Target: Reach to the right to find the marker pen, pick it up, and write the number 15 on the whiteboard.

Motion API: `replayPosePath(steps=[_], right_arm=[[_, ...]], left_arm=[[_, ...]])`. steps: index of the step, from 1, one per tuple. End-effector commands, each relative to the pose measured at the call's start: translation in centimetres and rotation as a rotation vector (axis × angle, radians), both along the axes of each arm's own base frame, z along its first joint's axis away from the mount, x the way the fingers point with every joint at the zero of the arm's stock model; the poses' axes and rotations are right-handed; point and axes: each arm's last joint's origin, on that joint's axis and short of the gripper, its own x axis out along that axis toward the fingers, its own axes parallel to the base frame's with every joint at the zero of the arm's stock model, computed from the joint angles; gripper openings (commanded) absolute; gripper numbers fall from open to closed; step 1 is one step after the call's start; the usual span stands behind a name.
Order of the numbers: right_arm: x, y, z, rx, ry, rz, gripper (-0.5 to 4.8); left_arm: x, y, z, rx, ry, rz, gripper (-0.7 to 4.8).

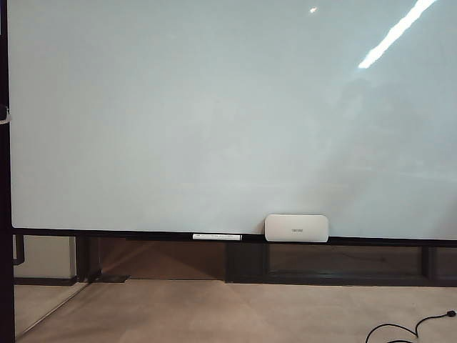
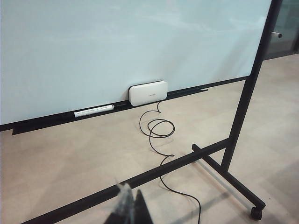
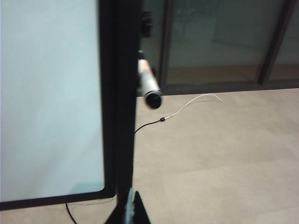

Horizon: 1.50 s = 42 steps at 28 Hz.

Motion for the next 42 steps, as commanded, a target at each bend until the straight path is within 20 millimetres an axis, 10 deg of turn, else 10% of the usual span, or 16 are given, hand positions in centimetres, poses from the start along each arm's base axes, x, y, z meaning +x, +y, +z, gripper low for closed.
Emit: replayPosePath(steps=[1,30,42], right_arm=[[0.6,-0.8,0.0,-0.004,-0.003,0.023,-0.03],[3.9,-3.5,-3.6,-0.102,-0.075,0.149,0.03],[4.6,-4.1,-3.9,-0.124,-0.094,0.147,1.91]], left_arm=[[0.0,0.0,0.1,-0.008,0.001,0.0,-0.06],[0.0,0.0,-0.2,-0.064,0.075,0.004,-0.05],[0.3,0.1,-0.4,-0.051,0.1,0.048,-0.06]])
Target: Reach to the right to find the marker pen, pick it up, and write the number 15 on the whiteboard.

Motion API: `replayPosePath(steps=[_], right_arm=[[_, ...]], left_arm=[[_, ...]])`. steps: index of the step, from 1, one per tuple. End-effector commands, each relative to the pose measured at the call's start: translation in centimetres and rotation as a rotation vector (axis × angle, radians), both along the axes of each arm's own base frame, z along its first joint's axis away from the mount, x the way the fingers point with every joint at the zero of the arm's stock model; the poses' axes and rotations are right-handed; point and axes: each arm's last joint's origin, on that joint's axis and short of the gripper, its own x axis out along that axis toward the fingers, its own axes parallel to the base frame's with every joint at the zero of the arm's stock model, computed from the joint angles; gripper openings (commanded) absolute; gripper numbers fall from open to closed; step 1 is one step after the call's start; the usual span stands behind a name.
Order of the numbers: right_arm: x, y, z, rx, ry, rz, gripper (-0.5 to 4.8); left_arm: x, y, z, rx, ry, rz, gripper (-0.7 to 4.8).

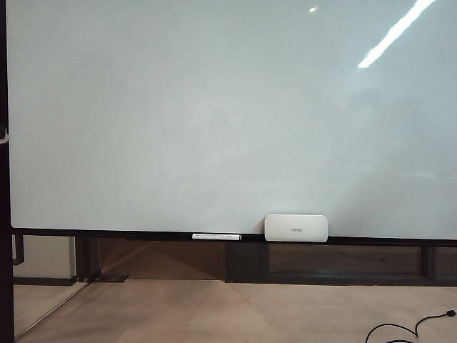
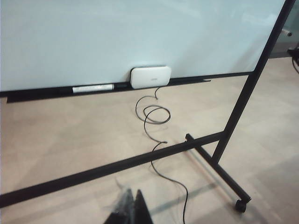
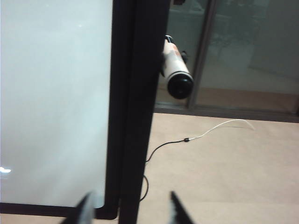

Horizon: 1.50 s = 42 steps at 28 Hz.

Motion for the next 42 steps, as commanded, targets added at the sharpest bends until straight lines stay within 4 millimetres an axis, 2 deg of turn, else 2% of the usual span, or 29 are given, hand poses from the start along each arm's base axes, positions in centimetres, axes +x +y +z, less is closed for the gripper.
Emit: replayPosePath(steps=[1,6,9,24,42], right_arm=[[0.1,-0.3,1.0,-0.042,-0.04,-0.029,1.92],[0.3,-0.6,1.9,-0.067,-0.066,-0.029,2.87],[0.6,-0.8,2.1,-0.074,-0.073,-0.03,3.09],[2.1,-1.9,1.4,-0.045,-0.107,-0.062,3.08],[4.0,-2.2,3.6,-0.023,-0.112,-0.04,3.06]], left_arm=[[0.1,0.0,0.2,0.002,-0.021,0.023,-0.06],[0.1,0.1,0.3,0.0,-0.029,0.027,-0.05],[0.1,0.1,0.3,0.003,-0.03,0.027,-0.05],[0.2,0.2,0.3,0.008,-0.026,0.07,-0.05],[0.2,0.2,0.2,0.01,-0.023,0.09,-0.06]])
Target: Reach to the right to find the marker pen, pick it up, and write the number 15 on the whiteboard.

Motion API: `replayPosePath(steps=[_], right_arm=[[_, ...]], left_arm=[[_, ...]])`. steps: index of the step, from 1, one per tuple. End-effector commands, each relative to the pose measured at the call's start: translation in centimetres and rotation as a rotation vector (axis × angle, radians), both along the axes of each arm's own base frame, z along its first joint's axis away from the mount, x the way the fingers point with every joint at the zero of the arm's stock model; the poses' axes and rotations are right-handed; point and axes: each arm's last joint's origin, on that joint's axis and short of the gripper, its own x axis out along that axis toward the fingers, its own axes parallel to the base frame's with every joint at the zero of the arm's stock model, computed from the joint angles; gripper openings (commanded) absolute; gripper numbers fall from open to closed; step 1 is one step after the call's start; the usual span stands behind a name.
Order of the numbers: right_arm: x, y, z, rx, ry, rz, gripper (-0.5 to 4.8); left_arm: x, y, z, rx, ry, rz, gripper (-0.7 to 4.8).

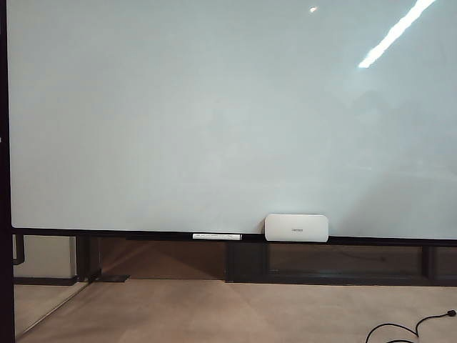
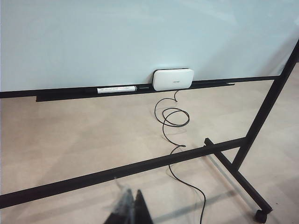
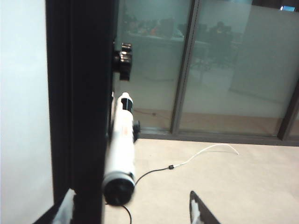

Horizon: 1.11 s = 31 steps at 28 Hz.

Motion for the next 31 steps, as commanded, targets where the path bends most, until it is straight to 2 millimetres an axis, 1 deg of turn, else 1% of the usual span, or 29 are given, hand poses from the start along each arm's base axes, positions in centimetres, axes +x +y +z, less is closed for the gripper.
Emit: replayPosePath(steps=[1,5,14,17,26,31], right_arm=[[0.5,0.1,0.8,-0.005,0.0,0.009,3.06],[0.9,0.4,0.9,-0.029,0.008,0.014,3.06],[1.2,0.6,-0.1,-0.027,0.02,-0.009,3.04],[1.2,0.5,-0.3,-0.025,0.02,-0.024,2.93],[1.1,0.5,0.0,-0.045,-0.004,-0.029,2.92],[1.6,0.6,0.6,-0.041,-0.003,-0.029,2.92]], left_arm=[[0.0,0.0,0.2,0.001,-0.012,0.003,-0.05],[0.0,0.0,0.2,0.001,-0.012,0.003,-0.05],[0.0,0.0,0.2,0.001,-0.012,0.003,-0.05],[0.0,0.0,0.2,0.0,-0.012,0.003,-0.05],[0.0,0.0,0.2,-0.004,-0.01,0.018,-0.05],[0.0,0.0,0.2,-0.004,-0.011,0.019,-0.05]])
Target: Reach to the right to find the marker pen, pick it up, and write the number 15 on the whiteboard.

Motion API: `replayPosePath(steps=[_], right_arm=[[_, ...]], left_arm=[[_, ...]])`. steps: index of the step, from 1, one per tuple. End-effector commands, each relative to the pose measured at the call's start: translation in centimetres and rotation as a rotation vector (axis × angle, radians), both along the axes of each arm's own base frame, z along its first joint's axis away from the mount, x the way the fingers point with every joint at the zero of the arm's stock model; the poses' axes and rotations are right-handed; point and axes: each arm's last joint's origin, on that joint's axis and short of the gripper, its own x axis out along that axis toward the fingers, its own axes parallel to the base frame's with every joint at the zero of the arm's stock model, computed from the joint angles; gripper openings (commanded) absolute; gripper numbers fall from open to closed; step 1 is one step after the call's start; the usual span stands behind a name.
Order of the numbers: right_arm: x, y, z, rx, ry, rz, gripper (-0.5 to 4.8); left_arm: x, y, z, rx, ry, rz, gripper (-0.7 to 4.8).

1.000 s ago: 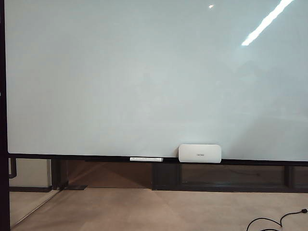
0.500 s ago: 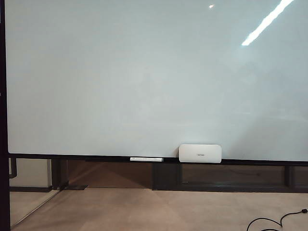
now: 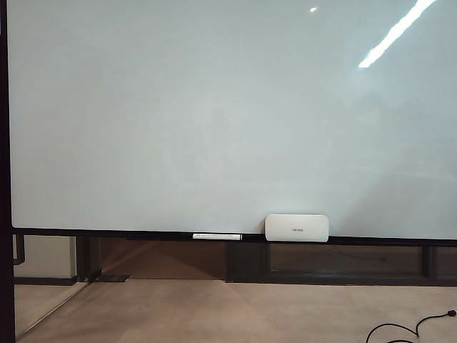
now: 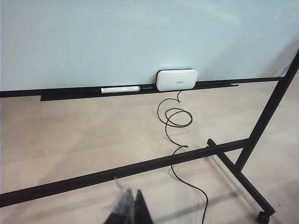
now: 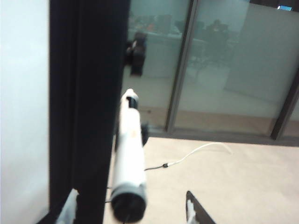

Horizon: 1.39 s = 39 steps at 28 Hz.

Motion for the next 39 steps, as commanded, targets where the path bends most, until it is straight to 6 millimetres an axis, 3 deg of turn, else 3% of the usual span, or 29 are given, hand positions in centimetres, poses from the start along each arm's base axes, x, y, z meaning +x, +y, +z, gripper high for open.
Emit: replayPosePath(steps=[1,29,32,39], right_arm=[[0.3,0.0,1.0,-0.018,-0.019,-0.001,2.92],[0.8,0.2,1.4,-0.038,-0.025,-0.051,2.59],[0.8,0.2,1.4,-0.036,-0.024,-0.056,2.38],[1.5,-0.1,0.4,-0.018,-0.004,-0.049,2.28]], left_arm=[[0.0,0.0,0.2,-0.003,-0.014,0.004,-0.05],[0.0,0.0,0.6,-0.015,-0.054,0.012,-0.06],[0.0,0.0,0.6,-0.016,-0.053,0.012,-0.05],[0.0,0.0,0.6,-0.029,-0.046,0.016,-0.06]])
